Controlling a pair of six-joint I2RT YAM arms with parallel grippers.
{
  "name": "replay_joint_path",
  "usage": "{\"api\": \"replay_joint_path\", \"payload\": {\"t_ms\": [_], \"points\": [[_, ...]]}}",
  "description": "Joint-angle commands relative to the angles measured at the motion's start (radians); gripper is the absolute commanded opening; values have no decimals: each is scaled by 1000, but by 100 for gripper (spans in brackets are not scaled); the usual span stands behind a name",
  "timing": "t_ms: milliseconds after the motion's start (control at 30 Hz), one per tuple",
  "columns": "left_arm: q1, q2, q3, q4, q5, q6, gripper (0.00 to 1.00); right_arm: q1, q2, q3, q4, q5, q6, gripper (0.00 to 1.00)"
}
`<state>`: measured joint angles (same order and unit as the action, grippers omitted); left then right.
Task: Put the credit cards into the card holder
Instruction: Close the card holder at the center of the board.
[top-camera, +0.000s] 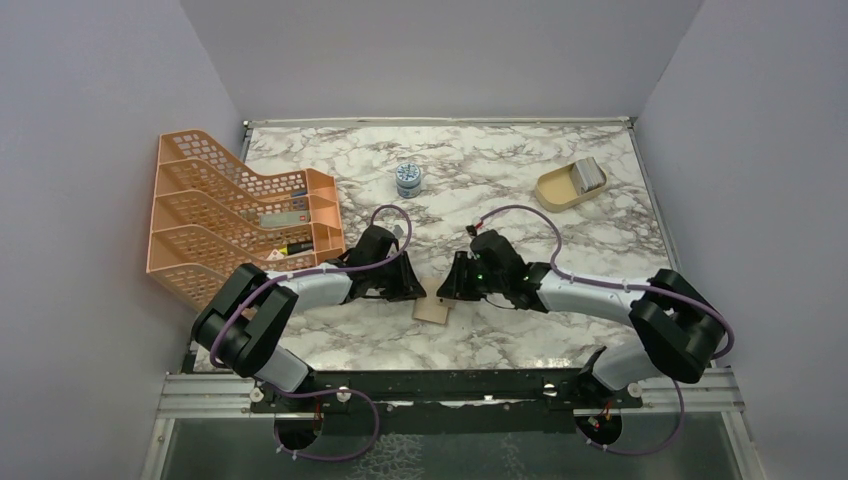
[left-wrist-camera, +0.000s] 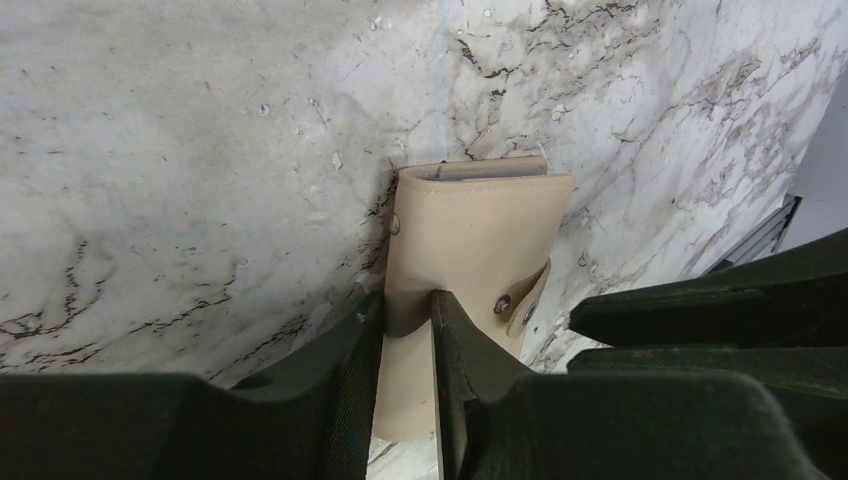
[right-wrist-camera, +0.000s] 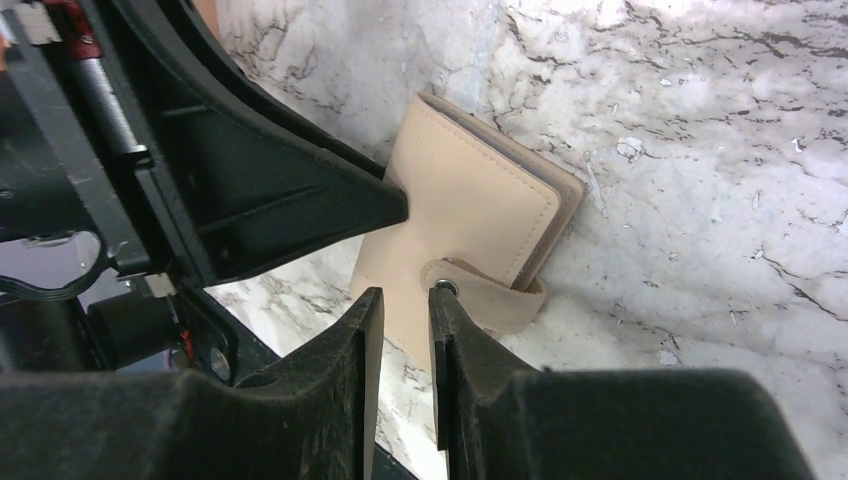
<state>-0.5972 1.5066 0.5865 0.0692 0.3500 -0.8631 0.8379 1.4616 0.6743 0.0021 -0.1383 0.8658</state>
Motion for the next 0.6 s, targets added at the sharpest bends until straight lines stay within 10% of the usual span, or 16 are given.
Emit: {"api": "replay_joint_path", "payload": {"t_ms": [0, 567], "points": [[-10, 9, -22, -29, -27, 5, 26, 6, -36, -4, -23, 37, -8, 23], [-9, 7, -22, -29, -23, 4, 26, 18, 36, -7, 10, 18, 8, 20]]}}
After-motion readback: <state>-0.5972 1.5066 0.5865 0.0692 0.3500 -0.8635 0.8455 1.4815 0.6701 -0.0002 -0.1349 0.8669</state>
